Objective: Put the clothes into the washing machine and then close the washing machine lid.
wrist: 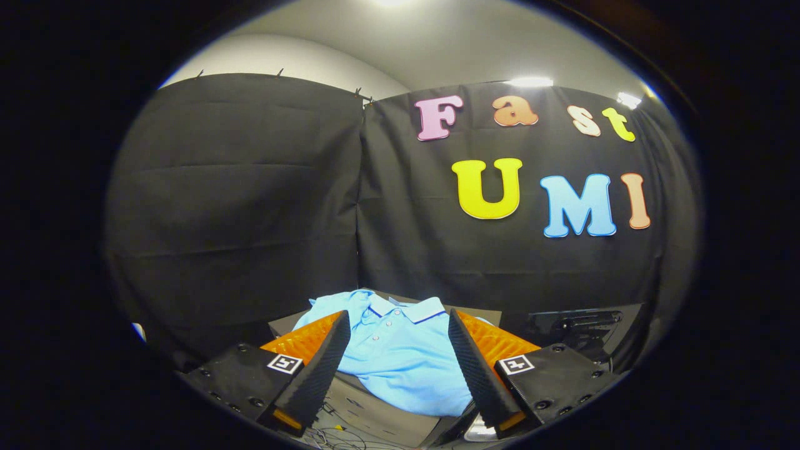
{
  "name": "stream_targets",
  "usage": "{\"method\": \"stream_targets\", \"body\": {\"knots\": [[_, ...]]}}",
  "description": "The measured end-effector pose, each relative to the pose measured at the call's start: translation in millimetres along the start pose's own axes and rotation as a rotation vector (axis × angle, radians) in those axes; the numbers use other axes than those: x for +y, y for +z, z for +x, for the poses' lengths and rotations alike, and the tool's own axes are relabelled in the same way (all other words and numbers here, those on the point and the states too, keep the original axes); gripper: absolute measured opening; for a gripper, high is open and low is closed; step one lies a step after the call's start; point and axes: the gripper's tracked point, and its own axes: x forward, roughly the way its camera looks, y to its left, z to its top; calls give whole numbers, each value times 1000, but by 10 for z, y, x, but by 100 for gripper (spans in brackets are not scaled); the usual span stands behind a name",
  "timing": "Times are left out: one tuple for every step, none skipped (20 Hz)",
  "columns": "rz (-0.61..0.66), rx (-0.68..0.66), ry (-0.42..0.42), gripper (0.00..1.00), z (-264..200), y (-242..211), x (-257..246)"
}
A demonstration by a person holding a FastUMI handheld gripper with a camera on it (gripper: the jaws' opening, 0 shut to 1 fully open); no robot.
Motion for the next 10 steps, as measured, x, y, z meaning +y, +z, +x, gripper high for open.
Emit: {"method": "stream_targets", "body": {"knots": [[-4,9,-2,98,92,-4,-5],[-7,26,6,98,182,-20,16],[-2,43,14,98,280,-49,51],[3,60,20,98,367,-74,61],[5,80,23,98,438,-96,69],[8,99,26,98,512,-114,67],[13,122,26,98,597,-144,75],[16,147,28,98,669,-189,64],[21,170,31,98,752,-222,97],[24,194,34,98,831,-253,109]]}}
